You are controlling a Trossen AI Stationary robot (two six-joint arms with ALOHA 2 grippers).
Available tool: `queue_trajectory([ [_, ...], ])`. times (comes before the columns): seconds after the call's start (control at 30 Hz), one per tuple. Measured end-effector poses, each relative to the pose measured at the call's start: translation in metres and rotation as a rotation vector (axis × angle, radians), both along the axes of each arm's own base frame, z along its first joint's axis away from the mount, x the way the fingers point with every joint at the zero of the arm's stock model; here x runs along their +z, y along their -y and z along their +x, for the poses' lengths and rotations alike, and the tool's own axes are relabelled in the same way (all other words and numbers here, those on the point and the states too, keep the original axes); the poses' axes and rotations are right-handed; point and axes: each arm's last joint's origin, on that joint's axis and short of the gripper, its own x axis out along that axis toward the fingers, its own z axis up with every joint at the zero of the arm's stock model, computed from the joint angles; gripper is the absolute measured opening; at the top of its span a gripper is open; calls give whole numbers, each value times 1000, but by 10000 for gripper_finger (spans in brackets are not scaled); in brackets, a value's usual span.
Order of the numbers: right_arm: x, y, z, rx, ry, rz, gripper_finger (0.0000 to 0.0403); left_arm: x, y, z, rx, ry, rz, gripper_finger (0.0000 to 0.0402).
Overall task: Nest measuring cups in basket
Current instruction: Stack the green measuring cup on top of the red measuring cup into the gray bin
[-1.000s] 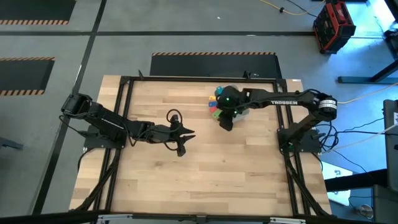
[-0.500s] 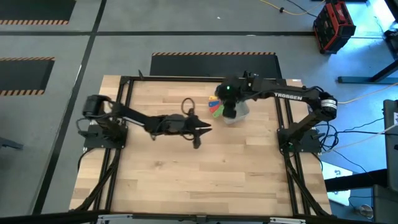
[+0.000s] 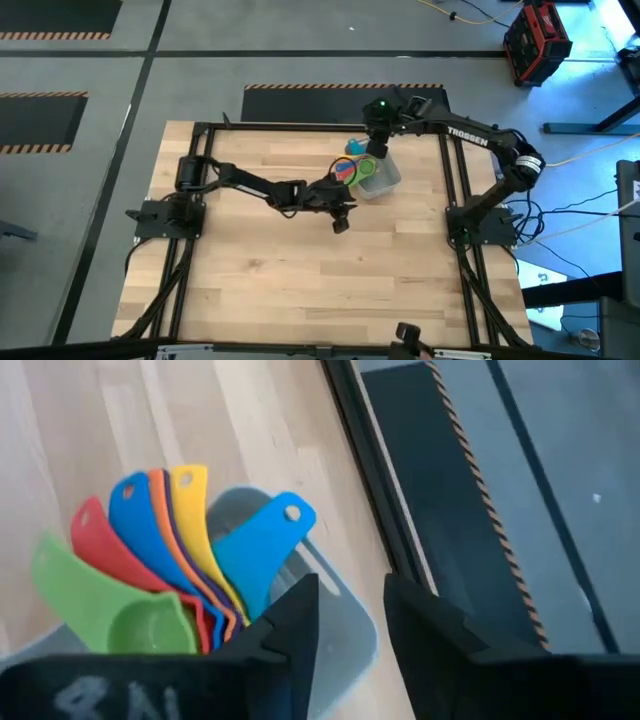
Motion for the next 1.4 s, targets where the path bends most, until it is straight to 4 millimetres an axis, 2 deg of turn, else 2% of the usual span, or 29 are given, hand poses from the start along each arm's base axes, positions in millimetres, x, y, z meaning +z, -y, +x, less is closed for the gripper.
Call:
queue_trajectory([
  [0.23,-23,12,11,16,-7,54,122,-23,-16,-1,30,-99,-15,82],
  [0.43,-42,18,18,0,-66,74,122,-27,-29,-5,63,-144,-21,82],
  [0.8,-64,25,23,-25,-136,74,122,-27,-48,-8,108,-143,-24,82],
  [1.03,-73,28,26,-20,-145,93,122,-27,-57,-10,157,-146,-7,81],
  [1.4,-74,27,25,24,-170,91,122,-26,-66,-12,241,-160,68,81],
])
